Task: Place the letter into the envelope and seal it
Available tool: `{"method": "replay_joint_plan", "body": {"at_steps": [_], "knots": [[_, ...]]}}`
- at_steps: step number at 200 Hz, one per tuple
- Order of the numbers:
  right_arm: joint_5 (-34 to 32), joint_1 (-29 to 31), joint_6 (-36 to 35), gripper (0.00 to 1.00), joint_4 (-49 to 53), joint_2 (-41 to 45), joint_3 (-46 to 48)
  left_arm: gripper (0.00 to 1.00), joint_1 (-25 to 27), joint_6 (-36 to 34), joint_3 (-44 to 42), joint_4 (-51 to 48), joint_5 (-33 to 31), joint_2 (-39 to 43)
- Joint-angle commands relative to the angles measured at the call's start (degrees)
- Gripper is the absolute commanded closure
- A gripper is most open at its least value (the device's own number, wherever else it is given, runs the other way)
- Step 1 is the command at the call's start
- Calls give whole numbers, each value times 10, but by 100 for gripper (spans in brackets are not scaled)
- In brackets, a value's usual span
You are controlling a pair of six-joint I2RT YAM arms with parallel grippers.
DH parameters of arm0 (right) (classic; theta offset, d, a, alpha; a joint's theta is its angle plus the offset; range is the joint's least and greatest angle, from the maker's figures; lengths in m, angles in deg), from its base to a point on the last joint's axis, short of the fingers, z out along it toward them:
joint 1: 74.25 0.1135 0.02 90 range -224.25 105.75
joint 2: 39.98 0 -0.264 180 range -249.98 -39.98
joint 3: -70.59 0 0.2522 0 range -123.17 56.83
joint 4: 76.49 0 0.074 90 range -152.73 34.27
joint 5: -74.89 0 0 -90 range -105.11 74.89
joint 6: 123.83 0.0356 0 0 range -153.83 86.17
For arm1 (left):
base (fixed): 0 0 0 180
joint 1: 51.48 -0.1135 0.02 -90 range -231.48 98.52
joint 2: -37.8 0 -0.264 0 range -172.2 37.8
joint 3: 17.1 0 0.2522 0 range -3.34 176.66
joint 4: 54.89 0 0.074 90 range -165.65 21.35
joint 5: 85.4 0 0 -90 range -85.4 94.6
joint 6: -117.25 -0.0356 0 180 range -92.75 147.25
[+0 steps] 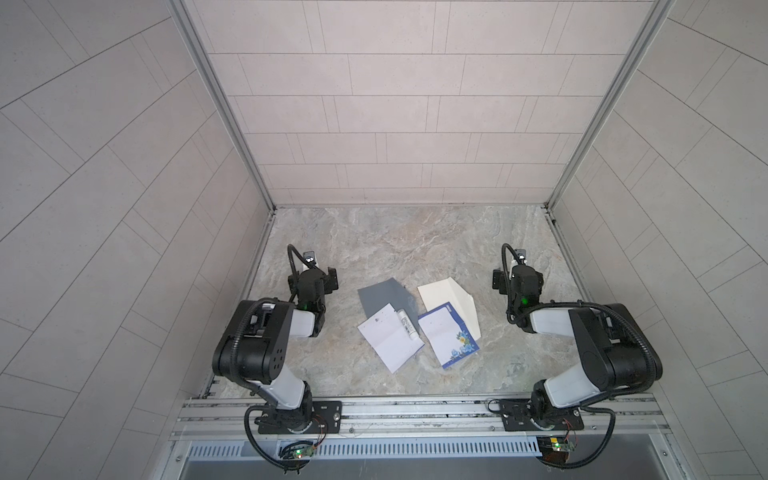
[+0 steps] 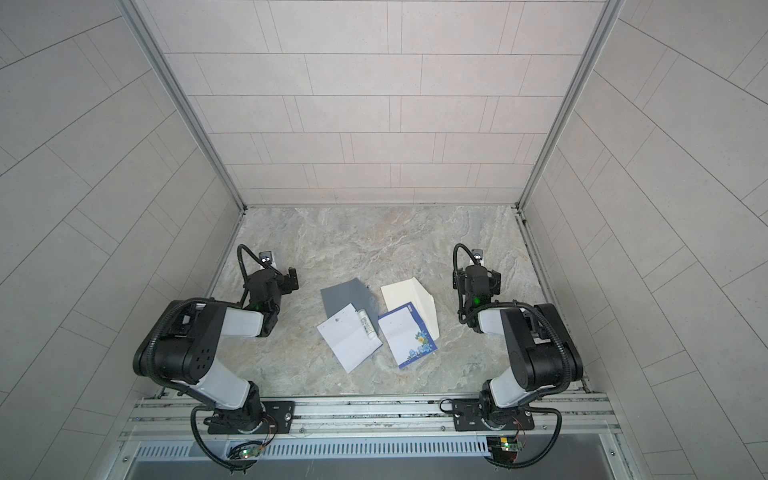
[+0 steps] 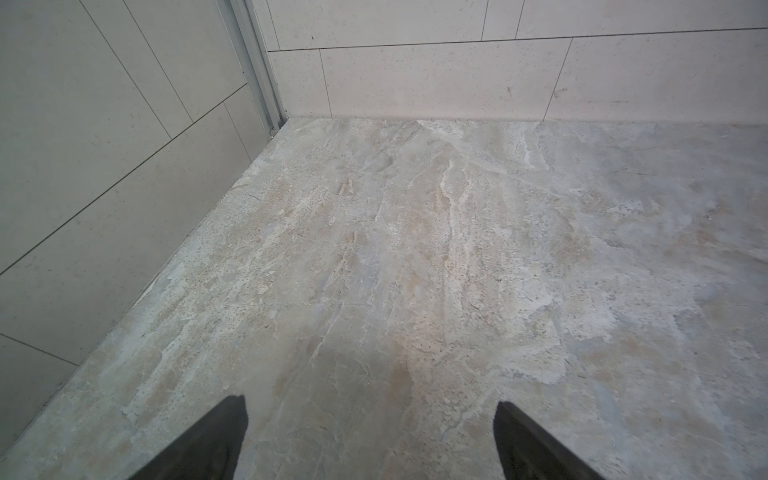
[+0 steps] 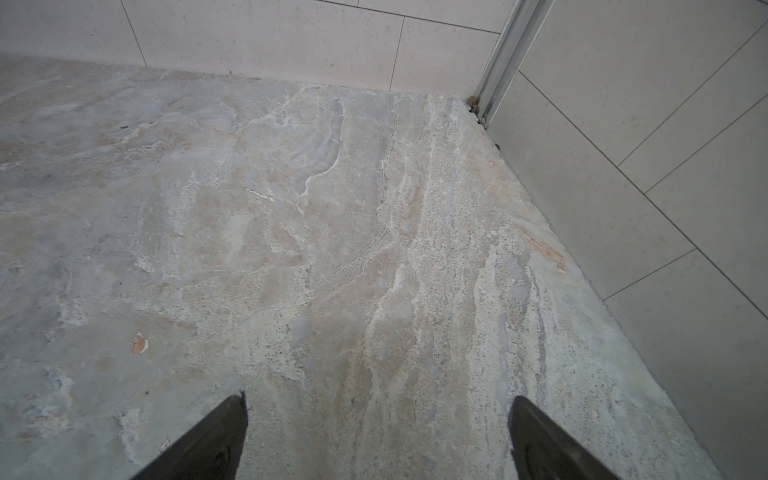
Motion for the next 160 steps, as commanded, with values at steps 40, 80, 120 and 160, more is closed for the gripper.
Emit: {"method": "replay_joint_plan", "body": {"at_steps": [40, 80, 120, 160], "knots": [[-5, 1, -5, 0, -8, 11, 6, 0, -2, -7, -2, 13, -4, 4], [-5, 1, -6, 0, -9, 11, 6, 0, -2, -7, -1, 13, -3, 3], [-4, 0, -5, 0, -10, 12, 7, 0, -2, -6, -2, 15, -3, 4], [6, -5, -4, 0, -16, 16, 12, 0, 0, -9, 1, 0, 1, 21]]}}
